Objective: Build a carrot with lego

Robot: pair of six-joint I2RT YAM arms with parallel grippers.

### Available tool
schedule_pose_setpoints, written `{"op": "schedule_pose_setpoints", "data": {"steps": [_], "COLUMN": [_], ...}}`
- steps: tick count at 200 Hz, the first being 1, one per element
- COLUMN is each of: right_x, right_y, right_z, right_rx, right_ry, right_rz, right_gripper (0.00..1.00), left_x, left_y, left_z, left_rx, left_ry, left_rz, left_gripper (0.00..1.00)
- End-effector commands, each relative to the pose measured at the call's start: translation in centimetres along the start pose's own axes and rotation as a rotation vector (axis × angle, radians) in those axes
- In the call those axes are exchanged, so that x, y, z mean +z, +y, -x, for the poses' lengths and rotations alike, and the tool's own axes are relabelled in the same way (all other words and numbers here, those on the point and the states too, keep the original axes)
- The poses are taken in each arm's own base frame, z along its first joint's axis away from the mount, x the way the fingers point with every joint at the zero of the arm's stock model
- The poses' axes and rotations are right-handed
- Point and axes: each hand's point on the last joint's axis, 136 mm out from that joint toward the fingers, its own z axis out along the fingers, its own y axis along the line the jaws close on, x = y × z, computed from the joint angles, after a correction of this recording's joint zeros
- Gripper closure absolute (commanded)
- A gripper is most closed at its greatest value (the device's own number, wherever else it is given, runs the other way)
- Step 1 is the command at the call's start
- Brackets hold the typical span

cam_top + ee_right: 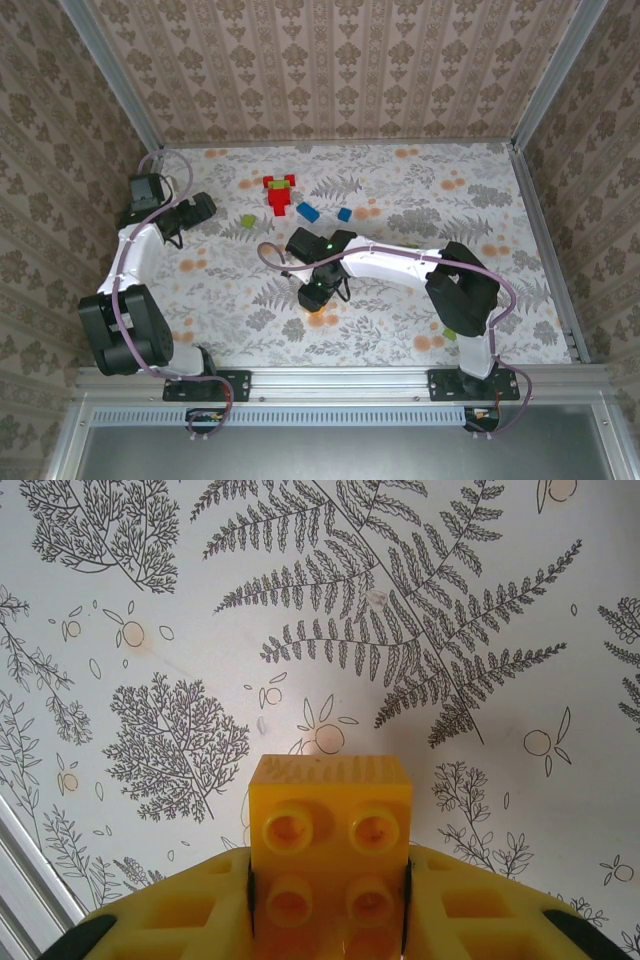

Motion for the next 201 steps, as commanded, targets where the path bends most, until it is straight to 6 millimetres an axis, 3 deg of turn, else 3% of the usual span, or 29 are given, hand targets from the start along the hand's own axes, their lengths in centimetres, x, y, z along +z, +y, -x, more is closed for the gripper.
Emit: {"op": "schedule_pose_setpoints", "data": {"steps": [1,121,201], "right_x": [2.4,2.8,5.5], "right_y": [0.0,0.5,0.2], "right_z": [-3.7,-6.7,-9.8], "right_rx": [-0.024,-0.044,-0.037], "right_ry": [0.159,0.227,0.337], "right_rz": [-0.029,-0.027,-0.097], "right_gripper": [0.67,0.69,0.70], "left_x": [-0.5,-0.4,-0.4], "left_y": [-0.8,-0.7,-0.8], "left_z": [0.8,0.7,0.8], "left_rx": [0.032,0.032,0.036], "left_ry": [-0.016,-0.013,-0.014], "left_rz": [-0.015,-0.014,-0.015], "left_gripper": [0.00,0.00,0.00]}}
